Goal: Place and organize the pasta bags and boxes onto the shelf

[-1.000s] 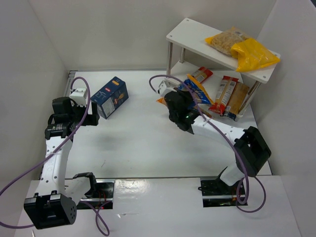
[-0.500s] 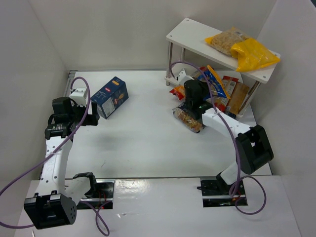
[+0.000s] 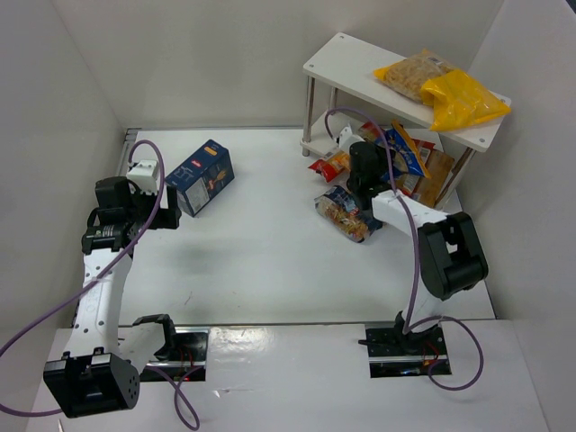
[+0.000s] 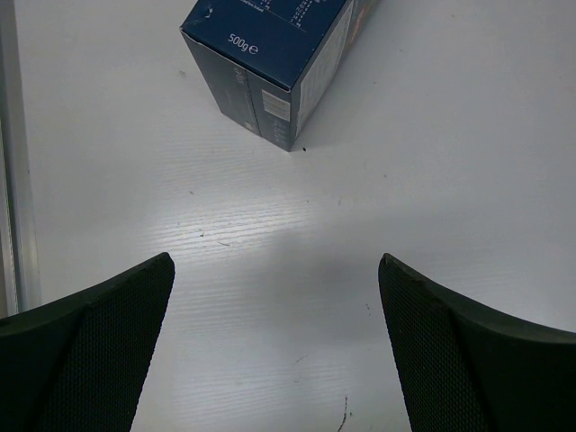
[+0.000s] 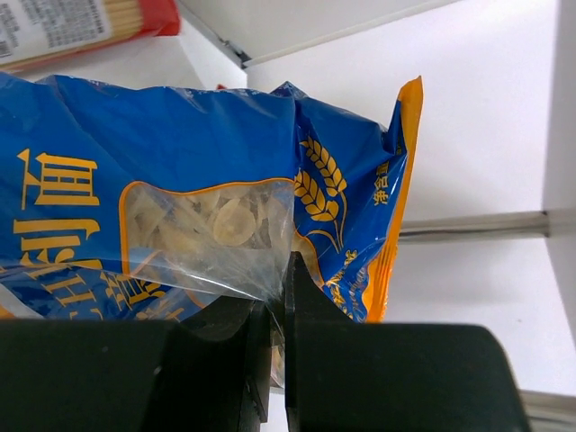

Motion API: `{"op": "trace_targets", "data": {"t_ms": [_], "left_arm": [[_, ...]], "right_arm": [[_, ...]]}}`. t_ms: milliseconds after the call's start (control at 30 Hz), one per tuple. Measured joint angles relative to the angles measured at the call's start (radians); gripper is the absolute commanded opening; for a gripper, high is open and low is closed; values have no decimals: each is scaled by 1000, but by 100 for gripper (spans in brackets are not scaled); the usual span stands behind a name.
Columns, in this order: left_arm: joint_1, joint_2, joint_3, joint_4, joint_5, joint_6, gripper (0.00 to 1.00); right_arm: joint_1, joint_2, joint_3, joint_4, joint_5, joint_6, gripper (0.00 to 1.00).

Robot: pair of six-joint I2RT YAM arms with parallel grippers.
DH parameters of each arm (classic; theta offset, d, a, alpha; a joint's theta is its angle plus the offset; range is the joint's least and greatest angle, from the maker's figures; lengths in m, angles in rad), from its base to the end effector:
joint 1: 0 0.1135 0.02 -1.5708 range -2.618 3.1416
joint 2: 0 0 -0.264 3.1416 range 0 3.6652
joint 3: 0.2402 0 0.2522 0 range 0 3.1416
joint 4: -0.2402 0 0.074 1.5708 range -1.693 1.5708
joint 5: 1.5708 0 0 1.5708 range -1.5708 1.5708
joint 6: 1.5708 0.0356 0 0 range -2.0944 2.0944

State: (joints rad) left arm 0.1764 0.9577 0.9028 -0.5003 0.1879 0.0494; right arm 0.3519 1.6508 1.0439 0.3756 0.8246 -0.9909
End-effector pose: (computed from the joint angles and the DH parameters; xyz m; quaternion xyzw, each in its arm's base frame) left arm 0.2065 0.0301 0.3184 -0.0097 0.8711 -0.0269 0.4903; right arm 0.3583 0.1037 0.2637 -0.2521 0.7171 -0.4769 0.4413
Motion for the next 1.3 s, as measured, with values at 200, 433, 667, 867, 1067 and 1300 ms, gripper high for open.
{"op": "trace_targets", "data": {"t_ms": [200, 433, 667, 867, 1067, 1300], "left_arm": [[0, 0, 0, 0, 0, 0, 100], [0, -8, -9, 3, 0, 0, 100], [0, -11, -9, 4, 0, 0, 100], [0, -11, -9, 5, 0, 0, 100], [0, -11, -9, 5, 0, 0, 100], [0, -11, -9, 5, 0, 0, 100]], "right_arm": [[-11, 52, -11, 54, -19, -21, 0], [-32, 95, -16, 158, -21, -56, 0], [-46, 137, -23, 257, -21, -105, 0], [-47, 177, -23, 338, -18, -142, 0], [-56, 222, -21, 409, -14, -164, 16], [-73, 272, 0, 470, -1, -184, 57]]}}
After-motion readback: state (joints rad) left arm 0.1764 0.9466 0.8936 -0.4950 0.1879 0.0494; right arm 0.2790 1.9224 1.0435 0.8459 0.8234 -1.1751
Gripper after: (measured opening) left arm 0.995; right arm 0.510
